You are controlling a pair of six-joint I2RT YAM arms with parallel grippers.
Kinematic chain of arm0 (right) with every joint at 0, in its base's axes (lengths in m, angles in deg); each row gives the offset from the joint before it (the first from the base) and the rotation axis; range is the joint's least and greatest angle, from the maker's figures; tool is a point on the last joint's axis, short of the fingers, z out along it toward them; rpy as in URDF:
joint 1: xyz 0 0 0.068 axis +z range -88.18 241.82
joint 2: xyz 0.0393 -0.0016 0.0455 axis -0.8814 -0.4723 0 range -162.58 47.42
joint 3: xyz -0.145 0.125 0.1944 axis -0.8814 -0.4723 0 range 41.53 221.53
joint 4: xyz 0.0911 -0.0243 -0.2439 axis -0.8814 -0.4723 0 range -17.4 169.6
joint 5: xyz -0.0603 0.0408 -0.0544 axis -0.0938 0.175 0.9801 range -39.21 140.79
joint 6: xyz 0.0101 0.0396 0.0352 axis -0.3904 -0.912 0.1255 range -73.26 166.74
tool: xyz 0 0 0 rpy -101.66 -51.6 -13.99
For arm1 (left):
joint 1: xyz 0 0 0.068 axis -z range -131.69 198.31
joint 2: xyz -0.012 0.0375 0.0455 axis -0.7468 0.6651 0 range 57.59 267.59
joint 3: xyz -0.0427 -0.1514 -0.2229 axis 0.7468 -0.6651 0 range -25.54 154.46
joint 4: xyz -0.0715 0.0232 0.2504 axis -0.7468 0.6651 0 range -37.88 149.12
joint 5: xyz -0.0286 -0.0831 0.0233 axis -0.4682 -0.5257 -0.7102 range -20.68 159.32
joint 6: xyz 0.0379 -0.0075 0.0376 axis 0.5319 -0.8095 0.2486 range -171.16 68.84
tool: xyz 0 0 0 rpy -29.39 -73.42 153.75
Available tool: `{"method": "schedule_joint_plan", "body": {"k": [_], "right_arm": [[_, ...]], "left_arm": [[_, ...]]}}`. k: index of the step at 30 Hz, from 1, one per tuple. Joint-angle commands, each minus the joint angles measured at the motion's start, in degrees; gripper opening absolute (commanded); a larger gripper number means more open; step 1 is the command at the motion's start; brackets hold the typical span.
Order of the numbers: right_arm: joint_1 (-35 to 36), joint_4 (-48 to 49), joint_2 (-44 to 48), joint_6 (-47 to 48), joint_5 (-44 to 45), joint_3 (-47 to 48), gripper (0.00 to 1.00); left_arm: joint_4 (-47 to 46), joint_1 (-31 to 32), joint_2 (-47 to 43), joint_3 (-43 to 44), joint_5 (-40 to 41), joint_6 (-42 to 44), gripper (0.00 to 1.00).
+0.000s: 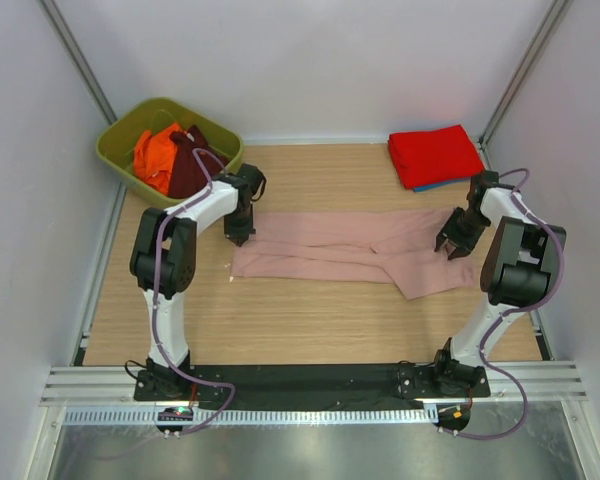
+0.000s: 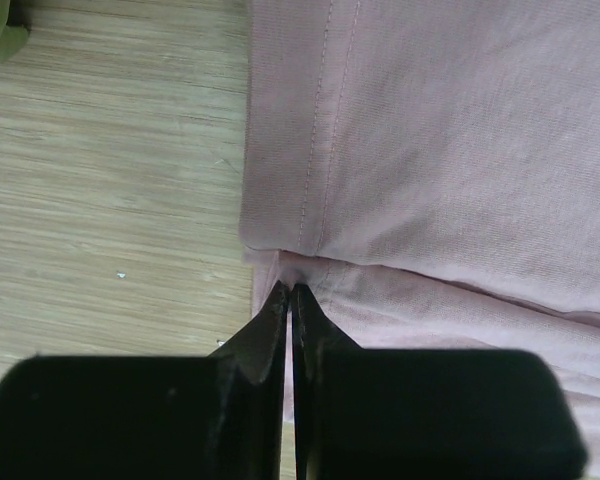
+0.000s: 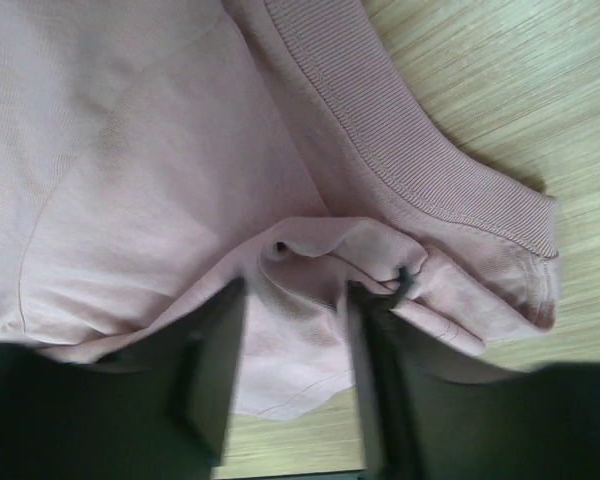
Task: Fold and stack the t-shirts
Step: Fold the tshirt
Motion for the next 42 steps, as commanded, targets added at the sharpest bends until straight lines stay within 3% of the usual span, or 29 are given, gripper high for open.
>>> {"method": "schedule_joint_plan", "body": {"k": [1, 5, 6, 9, 20, 31, 42], "right_arm": [[0.15, 0.15, 0.55, 0.01, -0.27, 0.56, 0.46], [0.24, -0.55, 1.52, -0.78, 1.04, 1.16, 0.22], [0.15, -1.51, 2.3, -1.04, 1.65, 1.43, 0.11], [0.15, -5.11, 3.54, -2.54, 3.77, 3.1, 0.01], [0.15, -21.11, 13.54, -5.61, 9.04, 6.09, 0.01], [0.24, -26.74, 25.24, -6.58, 8.52, -3.57, 0.01], [1.47, -28.06, 31.31, -7.2, 8.6, -11.22, 0.01]], "left_arm": [[1.37, -0.29, -2.68, 1.05, 1.23, -0.77, 0.0], [2.16, -0.12, -4.35, 1.22, 0.87, -1.12, 0.0], [2.25, -0.03, -4.79, 1.05, 0.78, -1.03, 0.0], [2.95, -0.03, -6.9, 0.43, 0.52, -1.03, 0.0], [5.41, 0.23, -19.02, -9.05, -3.17, -3.66, 0.0], [10.41, 1.2, -37.9, -22.59, -7.38, -9.02, 0.0], [16.84, 1.29, -47.95, -32.7, -11.43, -15.44, 0.0]]}}
